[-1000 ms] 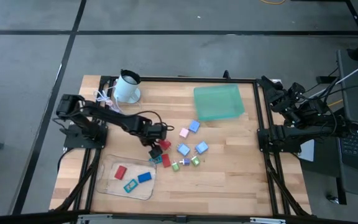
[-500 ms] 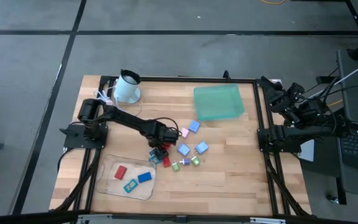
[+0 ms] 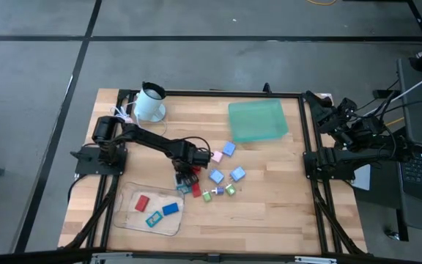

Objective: Pick & Place Office items
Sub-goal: Put the white digital clock into the transparent bin

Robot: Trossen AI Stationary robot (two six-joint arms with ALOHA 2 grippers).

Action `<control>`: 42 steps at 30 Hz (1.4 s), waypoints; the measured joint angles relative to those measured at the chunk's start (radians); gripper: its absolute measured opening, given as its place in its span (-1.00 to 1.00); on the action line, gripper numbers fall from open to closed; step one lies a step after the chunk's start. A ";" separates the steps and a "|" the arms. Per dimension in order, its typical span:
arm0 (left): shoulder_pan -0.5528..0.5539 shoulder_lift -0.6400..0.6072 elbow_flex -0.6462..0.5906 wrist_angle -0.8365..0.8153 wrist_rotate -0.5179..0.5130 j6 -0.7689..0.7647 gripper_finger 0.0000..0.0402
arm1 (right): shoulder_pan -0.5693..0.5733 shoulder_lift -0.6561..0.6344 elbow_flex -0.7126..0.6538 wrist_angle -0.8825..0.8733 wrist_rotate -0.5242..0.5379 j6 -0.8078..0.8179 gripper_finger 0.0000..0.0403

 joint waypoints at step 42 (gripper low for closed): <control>-0.060 -0.146 -0.001 -0.066 -0.056 -1.029 0.42 | 0.000 0.000 0.000 0.000 -0.107 0.000 0.29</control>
